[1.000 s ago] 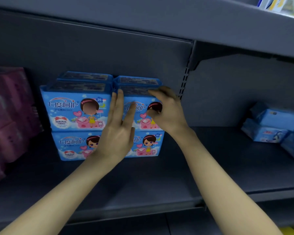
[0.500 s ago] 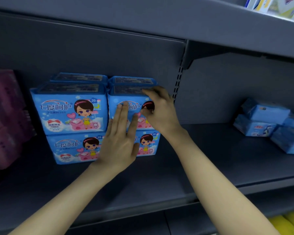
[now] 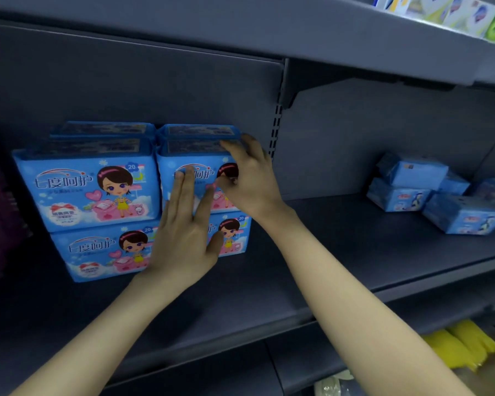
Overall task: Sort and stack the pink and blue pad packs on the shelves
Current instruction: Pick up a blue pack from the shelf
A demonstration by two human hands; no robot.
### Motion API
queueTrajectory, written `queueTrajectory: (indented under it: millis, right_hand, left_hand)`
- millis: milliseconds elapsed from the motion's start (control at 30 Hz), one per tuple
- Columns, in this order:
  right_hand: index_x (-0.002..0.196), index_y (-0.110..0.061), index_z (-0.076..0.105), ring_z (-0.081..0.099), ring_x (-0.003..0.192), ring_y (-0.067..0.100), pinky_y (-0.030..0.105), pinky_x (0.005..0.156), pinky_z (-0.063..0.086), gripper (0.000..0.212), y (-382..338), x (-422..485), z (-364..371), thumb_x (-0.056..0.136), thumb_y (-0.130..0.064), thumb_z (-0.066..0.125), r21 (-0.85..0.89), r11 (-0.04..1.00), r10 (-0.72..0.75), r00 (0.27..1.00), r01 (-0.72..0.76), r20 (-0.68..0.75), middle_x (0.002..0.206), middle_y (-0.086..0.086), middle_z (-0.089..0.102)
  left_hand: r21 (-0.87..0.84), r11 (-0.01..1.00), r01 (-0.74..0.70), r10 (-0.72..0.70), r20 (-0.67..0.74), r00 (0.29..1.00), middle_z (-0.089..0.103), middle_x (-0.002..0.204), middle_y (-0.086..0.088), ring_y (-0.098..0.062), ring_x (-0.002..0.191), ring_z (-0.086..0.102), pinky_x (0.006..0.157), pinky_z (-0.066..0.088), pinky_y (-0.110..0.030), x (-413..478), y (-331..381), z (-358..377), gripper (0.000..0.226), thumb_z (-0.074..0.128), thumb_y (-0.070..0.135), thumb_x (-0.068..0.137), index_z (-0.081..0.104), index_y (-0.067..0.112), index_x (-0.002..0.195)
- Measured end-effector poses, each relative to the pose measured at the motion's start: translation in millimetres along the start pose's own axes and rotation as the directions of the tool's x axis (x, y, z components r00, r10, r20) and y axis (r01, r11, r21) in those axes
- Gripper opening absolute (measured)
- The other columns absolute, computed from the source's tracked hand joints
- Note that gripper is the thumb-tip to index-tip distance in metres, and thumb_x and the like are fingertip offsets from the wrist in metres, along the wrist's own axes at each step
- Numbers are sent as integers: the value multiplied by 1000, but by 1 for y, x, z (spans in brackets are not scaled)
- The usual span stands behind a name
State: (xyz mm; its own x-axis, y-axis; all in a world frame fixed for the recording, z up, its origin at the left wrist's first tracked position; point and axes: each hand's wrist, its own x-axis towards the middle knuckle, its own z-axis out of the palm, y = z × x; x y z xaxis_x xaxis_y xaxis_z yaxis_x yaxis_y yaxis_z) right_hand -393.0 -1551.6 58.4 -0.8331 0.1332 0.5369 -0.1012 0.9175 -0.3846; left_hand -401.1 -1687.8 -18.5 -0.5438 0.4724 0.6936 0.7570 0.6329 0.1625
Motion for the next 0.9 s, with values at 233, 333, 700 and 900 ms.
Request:
queueTrajectory:
  millis: [233,333,700,900]
  right_hand:
    - [146,-15,21,22,137,31,39,109,25,70,19,-35,-21,87,-20,59,-4,996,91,996,-91,0,150,9,26]
    - [147,-19,20,23,138,29,40,107,30,62,37,-53,-37,93,-24,50,-97,977,197,978,-190,71,155,6,15]
    - [141,-20,31,25,134,31,49,99,34,49,134,-142,-109,94,-26,42,-400,806,510,854,-436,98,145,6,33]
    - [144,-21,26,14,139,32,55,105,28,50,188,-198,-159,96,-27,40,-446,706,648,757,-551,90,150,6,23]
  left_hand:
    - [-135,991,-26,25,-8,1000,46,135,-28,-48,124,43,95,33,-53,7,36,-3,58,38,31,83,45,0,132]
    - [-121,990,-79,85,51,995,56,123,-25,-47,113,53,83,46,-57,14,57,9,56,38,32,82,50,-1,126]
    - [-212,945,-249,300,262,917,59,122,-21,-41,114,55,84,49,-52,29,173,74,56,75,19,73,57,1,122]
    - [-252,905,-342,412,320,853,63,115,-21,-41,108,59,74,53,-50,30,256,106,50,65,27,72,63,1,115]
